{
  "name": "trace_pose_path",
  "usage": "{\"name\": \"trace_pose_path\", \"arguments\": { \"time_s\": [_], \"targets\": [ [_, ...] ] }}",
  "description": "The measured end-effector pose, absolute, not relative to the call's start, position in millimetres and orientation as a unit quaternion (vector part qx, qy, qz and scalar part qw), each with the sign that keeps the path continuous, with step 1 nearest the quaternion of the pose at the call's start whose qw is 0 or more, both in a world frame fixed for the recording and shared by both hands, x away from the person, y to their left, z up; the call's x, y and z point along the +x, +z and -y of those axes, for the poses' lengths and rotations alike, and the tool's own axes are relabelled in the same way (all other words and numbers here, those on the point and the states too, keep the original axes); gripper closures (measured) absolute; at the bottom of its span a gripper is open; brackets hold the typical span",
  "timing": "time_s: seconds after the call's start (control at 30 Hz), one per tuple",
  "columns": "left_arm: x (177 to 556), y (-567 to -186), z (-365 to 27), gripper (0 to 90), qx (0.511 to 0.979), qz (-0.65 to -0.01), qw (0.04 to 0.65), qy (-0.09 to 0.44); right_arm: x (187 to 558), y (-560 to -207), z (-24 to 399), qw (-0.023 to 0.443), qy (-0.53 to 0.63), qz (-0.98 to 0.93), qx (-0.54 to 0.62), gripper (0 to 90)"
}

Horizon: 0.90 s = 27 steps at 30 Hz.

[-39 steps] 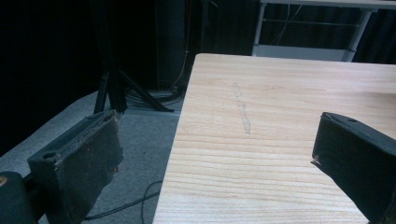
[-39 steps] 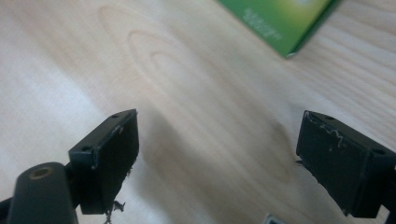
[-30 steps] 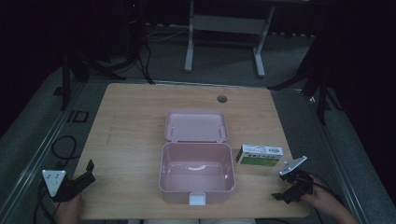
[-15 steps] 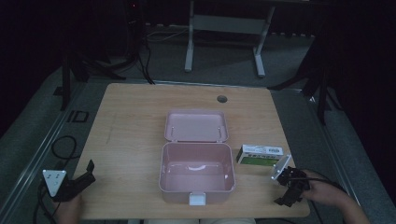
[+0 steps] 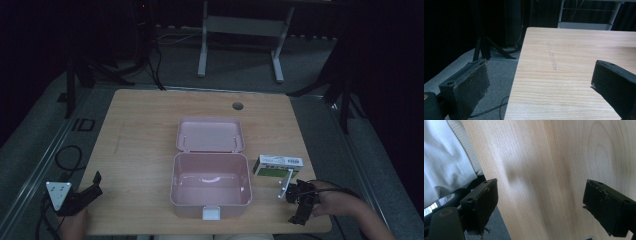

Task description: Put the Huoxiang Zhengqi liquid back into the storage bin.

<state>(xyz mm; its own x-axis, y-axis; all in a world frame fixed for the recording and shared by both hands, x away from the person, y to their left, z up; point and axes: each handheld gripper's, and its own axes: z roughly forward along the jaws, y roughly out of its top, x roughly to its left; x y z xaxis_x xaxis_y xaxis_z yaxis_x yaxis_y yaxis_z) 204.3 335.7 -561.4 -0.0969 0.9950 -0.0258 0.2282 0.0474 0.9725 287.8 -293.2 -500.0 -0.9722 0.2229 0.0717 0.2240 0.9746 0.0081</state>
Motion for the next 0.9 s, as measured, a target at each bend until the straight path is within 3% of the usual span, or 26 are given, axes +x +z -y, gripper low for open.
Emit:
{"name": "trace_pose_path", "arguments": {
  "time_s": [0.53,0.9],
  "targets": [
    [205,-561,-336,1.6,0.524,-0.585,0.426,0.449,291,-476,266,0.025,-0.014,0.997,-0.067,15.5],
    [205,-562,-335,1.6,0.529,-0.582,0.425,0.448,305,-432,258,-0.008,-0.051,0.998,-0.045,18.8]
  ]
}}
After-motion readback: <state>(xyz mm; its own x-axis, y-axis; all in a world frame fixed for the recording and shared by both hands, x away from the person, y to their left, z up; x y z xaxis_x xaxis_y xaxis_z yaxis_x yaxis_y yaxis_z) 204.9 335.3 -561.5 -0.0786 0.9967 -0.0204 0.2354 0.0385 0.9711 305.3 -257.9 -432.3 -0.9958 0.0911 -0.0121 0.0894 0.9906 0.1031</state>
